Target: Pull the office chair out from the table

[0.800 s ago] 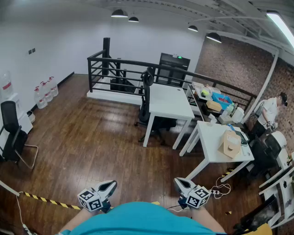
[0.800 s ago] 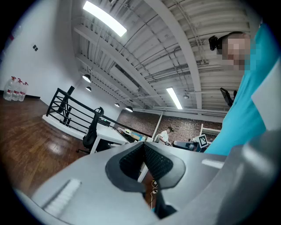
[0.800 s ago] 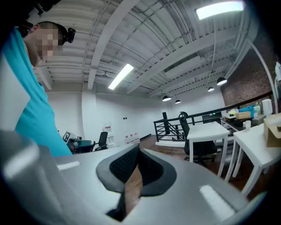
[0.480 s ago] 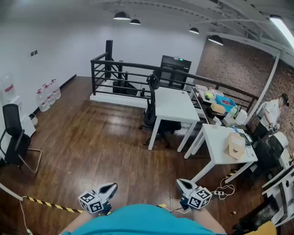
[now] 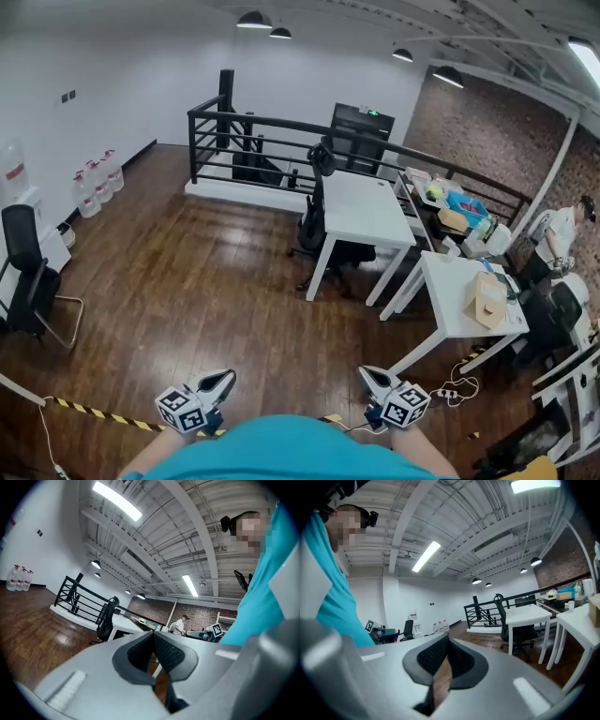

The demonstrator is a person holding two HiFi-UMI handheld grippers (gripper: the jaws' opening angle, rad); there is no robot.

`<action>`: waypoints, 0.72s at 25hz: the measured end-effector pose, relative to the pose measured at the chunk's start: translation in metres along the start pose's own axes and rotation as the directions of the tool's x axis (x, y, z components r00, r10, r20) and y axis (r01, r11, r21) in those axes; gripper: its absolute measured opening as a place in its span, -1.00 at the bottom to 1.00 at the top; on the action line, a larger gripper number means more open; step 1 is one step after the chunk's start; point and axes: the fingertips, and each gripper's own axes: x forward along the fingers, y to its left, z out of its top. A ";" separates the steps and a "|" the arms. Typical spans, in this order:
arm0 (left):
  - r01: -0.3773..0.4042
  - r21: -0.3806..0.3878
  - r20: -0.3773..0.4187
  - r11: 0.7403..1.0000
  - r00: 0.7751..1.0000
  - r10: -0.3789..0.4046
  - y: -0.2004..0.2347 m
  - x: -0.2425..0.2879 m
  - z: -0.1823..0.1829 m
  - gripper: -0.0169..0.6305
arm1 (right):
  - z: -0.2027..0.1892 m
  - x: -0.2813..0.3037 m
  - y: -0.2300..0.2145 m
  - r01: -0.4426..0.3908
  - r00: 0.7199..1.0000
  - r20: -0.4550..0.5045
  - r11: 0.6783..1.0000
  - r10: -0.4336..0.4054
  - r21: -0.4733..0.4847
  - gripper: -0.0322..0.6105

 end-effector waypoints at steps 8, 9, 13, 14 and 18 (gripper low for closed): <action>-0.085 0.057 -0.016 0.995 0.996 0.086 0.043 0.114 -0.030 -0.89 | -0.008 0.046 -0.140 -0.115 0.993 0.031 0.993 0.113 0.040 -0.90; -0.104 0.068 -0.012 0.992 0.994 0.105 0.052 0.136 -0.031 -0.89 | -0.002 0.055 -0.164 -0.138 0.990 0.040 0.990 0.137 0.037 -0.90; -0.155 0.040 0.032 0.987 0.988 0.153 0.085 0.227 -0.030 -0.89 | 0.021 0.090 -0.250 -0.200 0.980 0.021 0.980 0.200 -0.008 -0.90; -0.159 0.036 0.039 0.987 0.987 0.158 0.093 0.245 -0.028 -0.89 | 0.026 0.097 -0.267 -0.210 0.977 0.014 0.977 0.211 -0.024 -0.90; -0.160 0.052 0.049 0.986 0.986 0.157 0.121 0.310 -0.023 -0.89 | 0.048 0.122 -0.327 -0.224 0.974 0.016 0.973 0.225 -0.051 -0.90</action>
